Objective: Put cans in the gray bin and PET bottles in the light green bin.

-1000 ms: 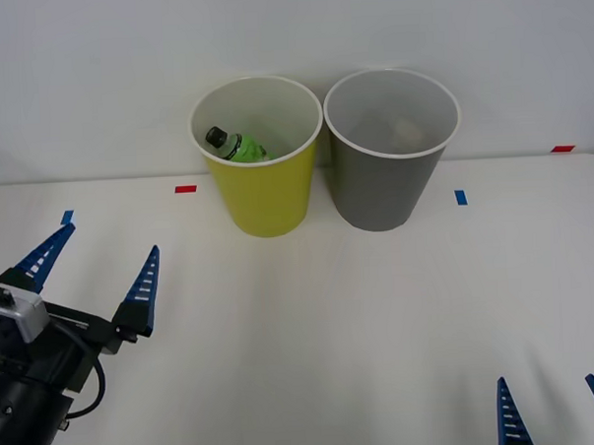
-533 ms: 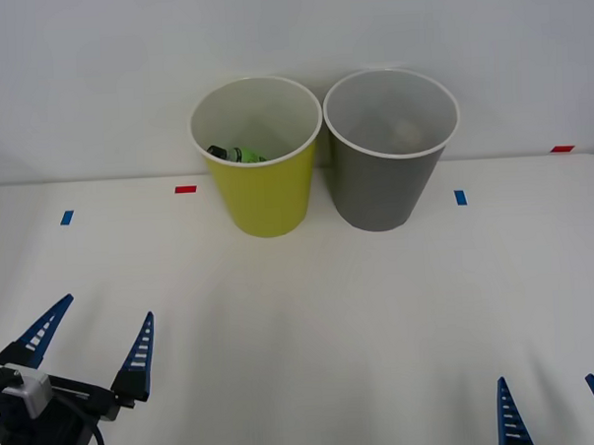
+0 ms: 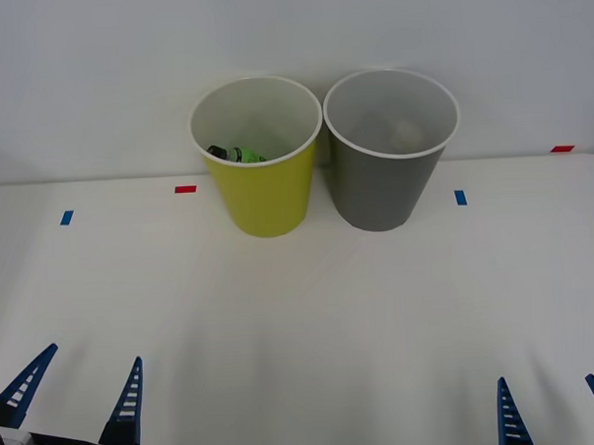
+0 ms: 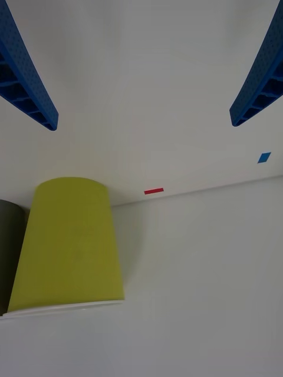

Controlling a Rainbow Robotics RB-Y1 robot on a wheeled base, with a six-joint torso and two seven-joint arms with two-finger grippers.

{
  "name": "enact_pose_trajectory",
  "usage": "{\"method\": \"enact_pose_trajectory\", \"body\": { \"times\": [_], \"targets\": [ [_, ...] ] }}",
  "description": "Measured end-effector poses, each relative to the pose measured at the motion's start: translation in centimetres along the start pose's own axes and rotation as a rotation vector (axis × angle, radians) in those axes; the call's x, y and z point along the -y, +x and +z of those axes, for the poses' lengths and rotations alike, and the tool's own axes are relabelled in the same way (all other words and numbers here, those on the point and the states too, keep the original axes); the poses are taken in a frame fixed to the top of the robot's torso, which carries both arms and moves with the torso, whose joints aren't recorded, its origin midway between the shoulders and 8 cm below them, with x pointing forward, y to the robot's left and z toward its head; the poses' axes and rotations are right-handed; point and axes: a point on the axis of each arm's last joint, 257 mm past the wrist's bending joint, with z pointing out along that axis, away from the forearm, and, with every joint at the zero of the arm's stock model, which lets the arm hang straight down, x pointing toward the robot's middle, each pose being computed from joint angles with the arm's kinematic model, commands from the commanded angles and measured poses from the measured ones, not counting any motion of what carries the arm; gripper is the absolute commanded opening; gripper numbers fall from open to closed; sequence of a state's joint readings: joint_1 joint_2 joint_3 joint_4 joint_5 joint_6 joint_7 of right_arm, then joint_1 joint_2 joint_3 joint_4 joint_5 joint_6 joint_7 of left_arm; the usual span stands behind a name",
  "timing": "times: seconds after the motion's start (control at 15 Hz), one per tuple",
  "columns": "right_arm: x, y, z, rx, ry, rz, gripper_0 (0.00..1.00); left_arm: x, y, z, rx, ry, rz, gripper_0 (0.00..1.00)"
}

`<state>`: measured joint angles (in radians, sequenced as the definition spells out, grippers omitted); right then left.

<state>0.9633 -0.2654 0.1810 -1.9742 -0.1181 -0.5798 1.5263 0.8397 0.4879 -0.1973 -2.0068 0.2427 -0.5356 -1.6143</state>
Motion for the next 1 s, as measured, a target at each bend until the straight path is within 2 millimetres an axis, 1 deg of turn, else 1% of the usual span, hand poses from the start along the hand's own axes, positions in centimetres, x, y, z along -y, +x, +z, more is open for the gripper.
{"method": "enact_pose_trajectory", "body": {
  "times": [0.33,0.53,0.67,1.0],
  "targets": [
    [0.0,0.0,0.0,0.000,0.000,0.000,0.96,0.0,0.3,-3.5,-0.067,-0.019,0.019,1.00],
    [0.0,0.0,0.0,0.000,0.000,0.000,0.96,0.1,1.0,-4.9,-0.104,-0.022,0.034,1.00],
    [0.0,0.0,0.0,0.000,0.000,0.000,0.96,0.2,1.3,-5.4,-0.118,-0.020,0.042,1.00],
    [0.0,0.0,0.0,0.000,0.000,0.000,0.96,0.5,1.5,-5.5,-0.124,-0.011,0.053,1.00]
  ]
}}
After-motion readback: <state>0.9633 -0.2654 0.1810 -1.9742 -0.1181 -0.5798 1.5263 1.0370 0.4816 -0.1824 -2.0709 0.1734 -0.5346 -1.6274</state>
